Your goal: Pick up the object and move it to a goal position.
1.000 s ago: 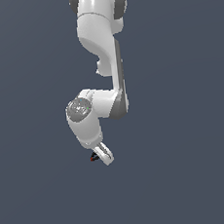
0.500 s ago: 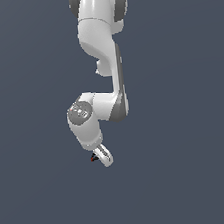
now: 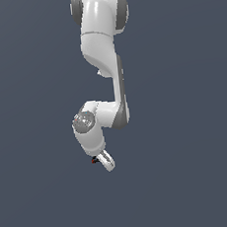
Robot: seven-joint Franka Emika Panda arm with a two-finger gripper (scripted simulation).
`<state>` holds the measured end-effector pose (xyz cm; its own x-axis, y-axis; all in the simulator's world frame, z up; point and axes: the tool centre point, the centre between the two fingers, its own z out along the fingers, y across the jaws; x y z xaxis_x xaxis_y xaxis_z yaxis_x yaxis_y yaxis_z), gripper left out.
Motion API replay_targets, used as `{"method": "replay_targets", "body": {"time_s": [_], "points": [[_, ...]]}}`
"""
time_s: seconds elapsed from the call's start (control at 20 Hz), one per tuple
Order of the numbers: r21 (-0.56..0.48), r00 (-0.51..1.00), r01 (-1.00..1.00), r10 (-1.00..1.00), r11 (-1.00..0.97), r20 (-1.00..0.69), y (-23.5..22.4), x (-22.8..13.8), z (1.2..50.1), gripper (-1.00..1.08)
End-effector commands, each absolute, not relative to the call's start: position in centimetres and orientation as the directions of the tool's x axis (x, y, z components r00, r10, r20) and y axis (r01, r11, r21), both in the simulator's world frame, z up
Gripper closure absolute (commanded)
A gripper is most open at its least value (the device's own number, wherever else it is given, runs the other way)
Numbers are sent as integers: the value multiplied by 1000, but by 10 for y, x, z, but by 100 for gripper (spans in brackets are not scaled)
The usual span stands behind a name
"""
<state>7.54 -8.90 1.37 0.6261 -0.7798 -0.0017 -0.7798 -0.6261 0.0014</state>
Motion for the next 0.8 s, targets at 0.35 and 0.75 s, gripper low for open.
{"method": "replay_targets", "body": {"time_s": [0.35, 0.75], "points": [[0, 626, -780, -780, -626, 0, -89, 77, 14, 108], [0, 626, -780, -780, -626, 0, -87, 76, 18, 108]]}}
